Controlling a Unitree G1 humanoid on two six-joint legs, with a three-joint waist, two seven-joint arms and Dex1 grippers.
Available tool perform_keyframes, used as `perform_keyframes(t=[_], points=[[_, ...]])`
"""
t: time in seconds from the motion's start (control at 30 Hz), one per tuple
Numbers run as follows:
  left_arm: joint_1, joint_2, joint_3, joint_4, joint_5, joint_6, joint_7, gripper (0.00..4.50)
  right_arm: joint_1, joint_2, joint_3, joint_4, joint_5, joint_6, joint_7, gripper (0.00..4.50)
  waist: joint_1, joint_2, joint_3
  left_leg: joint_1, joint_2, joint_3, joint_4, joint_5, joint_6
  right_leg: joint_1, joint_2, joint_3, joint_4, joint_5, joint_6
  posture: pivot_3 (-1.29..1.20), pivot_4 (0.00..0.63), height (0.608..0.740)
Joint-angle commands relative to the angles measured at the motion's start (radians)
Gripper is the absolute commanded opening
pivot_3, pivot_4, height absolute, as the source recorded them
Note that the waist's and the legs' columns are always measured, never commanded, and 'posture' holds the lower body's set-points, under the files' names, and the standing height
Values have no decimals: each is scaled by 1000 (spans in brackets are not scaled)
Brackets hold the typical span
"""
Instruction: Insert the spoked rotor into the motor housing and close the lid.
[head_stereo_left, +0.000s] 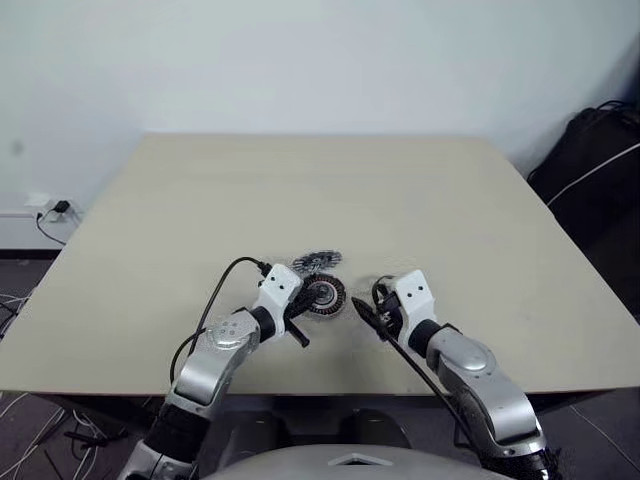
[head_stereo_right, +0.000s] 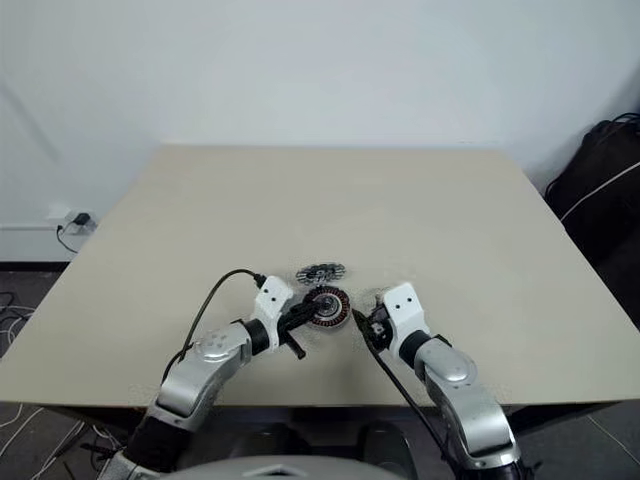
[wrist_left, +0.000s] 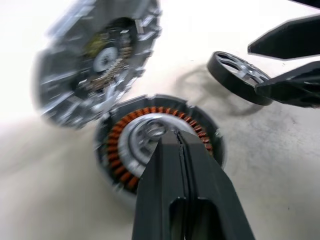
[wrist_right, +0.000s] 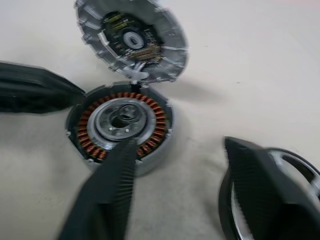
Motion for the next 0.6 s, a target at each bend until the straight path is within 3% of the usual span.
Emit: perform_keyframes(t=[0.03,0.2,0.6], points=[[26,14,31,-76,-10,-30,9,0,-82,-17,49,-22,-26,72,6,1636,-1,1,0,0,0,0,0,0,0,0,0,0,0,0,0,0,0,740],[95,42,52,-114,-9,-87,-2,0,-238,-21,140,32,-52,160,40,21,-3,1,0,0,0,0,0,0,0,-1,0,0,0,0,-1,0,0,740],[213,33,62,-37,56,-352,66,0,-560,-95,341,301,-151,196,199,21,-2,2,1,-1,0,1,-1,0,1,-1,-1,-1,0,0,-1,0,0,740]])
